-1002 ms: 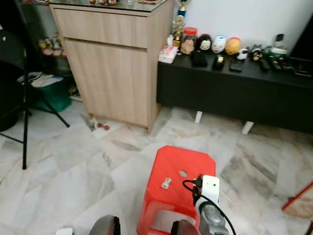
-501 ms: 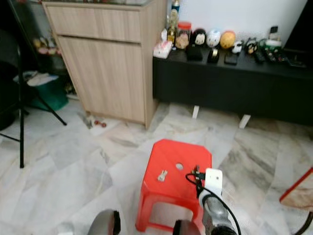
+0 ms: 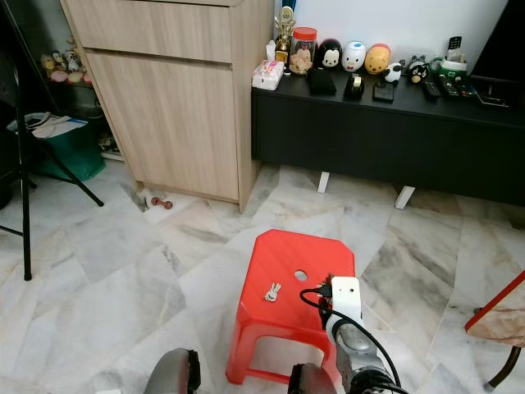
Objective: Hang keys on a hook
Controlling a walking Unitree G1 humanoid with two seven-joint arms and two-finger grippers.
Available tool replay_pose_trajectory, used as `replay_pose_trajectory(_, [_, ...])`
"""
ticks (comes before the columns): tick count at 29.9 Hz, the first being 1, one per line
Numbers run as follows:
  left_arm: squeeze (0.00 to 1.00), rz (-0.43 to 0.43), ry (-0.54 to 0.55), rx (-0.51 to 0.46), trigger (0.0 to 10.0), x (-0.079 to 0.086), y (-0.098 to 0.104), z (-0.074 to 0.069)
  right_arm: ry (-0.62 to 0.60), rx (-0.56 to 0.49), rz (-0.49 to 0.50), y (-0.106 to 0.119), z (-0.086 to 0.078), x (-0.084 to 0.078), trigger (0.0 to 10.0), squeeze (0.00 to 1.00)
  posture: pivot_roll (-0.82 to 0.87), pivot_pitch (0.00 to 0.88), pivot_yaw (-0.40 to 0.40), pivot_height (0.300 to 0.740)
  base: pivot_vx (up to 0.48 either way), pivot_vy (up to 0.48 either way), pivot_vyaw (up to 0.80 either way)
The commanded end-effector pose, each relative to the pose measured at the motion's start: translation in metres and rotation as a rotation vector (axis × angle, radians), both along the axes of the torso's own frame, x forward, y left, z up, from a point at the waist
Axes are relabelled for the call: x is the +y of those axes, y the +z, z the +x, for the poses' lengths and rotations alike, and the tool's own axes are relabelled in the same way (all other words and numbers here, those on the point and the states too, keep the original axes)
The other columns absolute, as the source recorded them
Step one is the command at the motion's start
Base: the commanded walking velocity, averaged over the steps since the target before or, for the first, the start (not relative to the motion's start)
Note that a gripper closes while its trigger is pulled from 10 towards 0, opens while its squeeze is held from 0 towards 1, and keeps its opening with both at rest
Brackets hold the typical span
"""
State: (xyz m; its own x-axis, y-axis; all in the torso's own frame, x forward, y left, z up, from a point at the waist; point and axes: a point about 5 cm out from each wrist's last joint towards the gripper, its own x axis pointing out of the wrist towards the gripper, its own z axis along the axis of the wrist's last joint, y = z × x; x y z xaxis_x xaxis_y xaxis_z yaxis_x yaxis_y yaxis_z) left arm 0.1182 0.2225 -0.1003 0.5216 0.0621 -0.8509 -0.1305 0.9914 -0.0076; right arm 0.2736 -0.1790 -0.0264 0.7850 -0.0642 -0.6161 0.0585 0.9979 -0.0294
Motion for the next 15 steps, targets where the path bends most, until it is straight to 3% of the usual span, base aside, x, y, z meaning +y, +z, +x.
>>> replay_pose_trajectory(1, [0.0,-0.024,-0.041,0.034,10.0,-0.009,-0.005,-0.01,0.006,-0.011,-0.012,0.005,0.006,-0.003,10.0,0.0,0.1,0.073,-0.069,0.611,0.0,0.0,0.0])
replay_pose_trajectory(15, [0.0,-0.028,-0.074,0.064,10.0,-0.018,-0.011,-0.034,0.016,-0.009,-0.002,0.004,0.005,0.001,10.0,0.0,0.1,0.158,-0.074,0.611,0.0,0.0,0.0])
